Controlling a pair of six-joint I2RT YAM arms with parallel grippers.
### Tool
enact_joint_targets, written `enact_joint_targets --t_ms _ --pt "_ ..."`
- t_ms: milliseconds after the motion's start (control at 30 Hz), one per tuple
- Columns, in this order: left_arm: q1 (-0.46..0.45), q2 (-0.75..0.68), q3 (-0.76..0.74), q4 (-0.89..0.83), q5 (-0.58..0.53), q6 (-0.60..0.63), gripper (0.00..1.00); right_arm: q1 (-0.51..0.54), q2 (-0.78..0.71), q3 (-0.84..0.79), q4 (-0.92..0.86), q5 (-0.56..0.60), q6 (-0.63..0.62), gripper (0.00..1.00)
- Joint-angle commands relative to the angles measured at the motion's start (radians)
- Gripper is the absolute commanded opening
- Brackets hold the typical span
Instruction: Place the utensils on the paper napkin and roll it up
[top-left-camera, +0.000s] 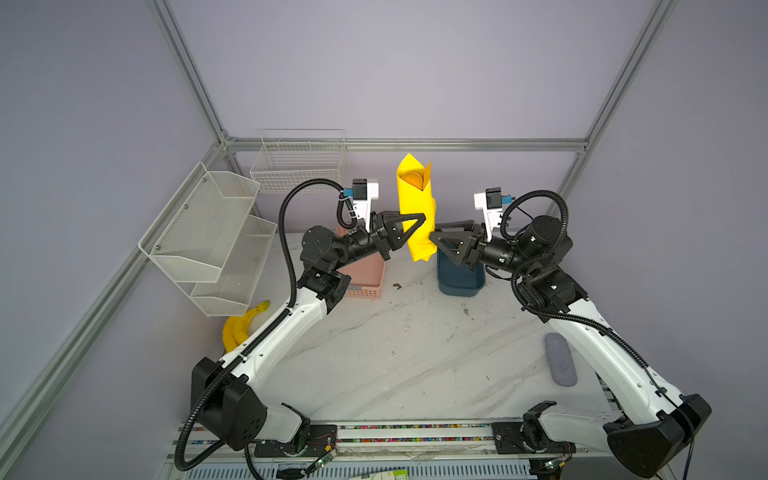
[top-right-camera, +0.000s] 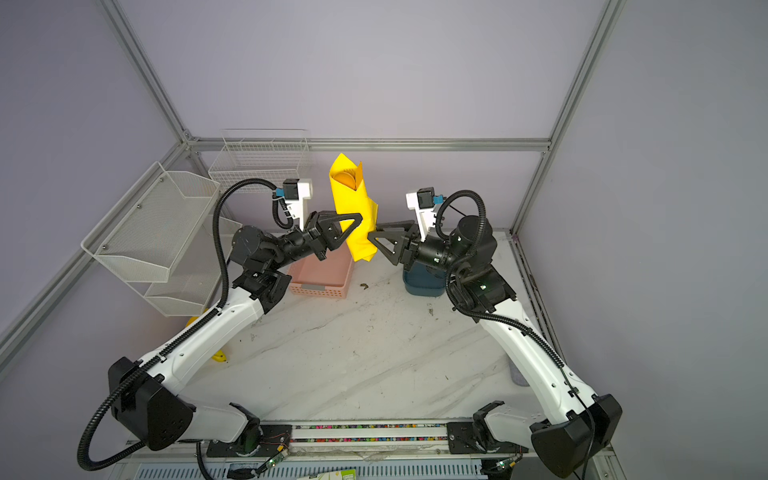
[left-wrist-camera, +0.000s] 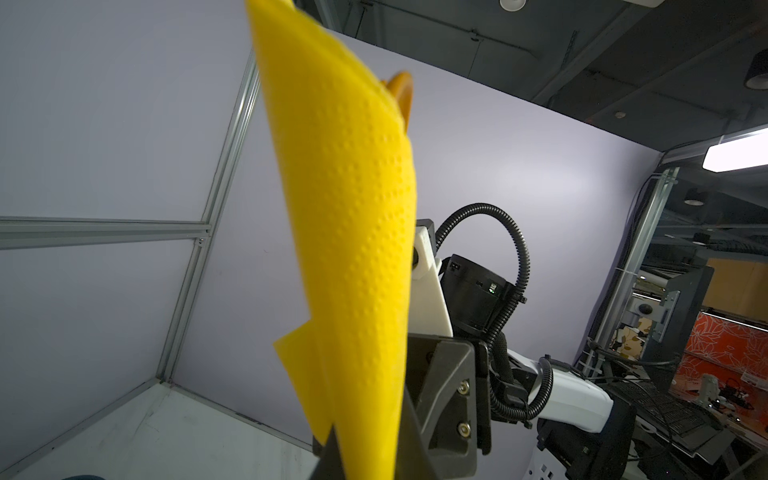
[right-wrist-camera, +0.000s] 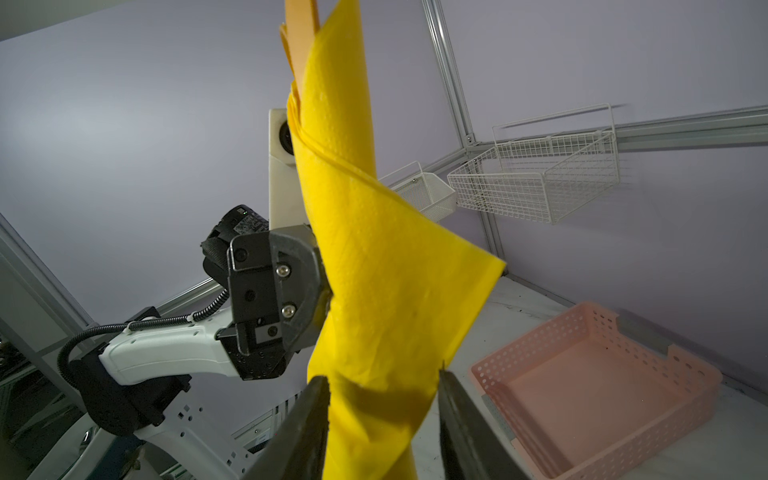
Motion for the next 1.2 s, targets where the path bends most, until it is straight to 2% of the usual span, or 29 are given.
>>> enact_joint_targets --t_ms 0,433,600,800,1167 --pt "0.005 0.016 0.077 0.070 0.005 -0.026 0.08 -0.003 0.002 0.005 0.036 -0.025 -0.019 0.45" --pt "0.006 0.046 0.080 0.106 0.012 -0.061 0.08 0.003 0.024 0.019 0.064 -0.079 -0.001 0.38" --pt "0.005 0.019 0.073 0.044 -0.009 -0.009 0.08 0.002 -0.014 0.033 -0.061 0.063 -0.065 0.38" --pt "0.005 -0.031 0.063 -0.053 -0.051 0.074 0.08 0.002 -0.094 0.009 -0.104 0.181 -0.091 0.41" --pt "0.005 -0.038 0.056 -0.064 -0.065 0.080 0.08 0.003 -0.102 0.032 -0.065 0.163 -0.080 0.41"
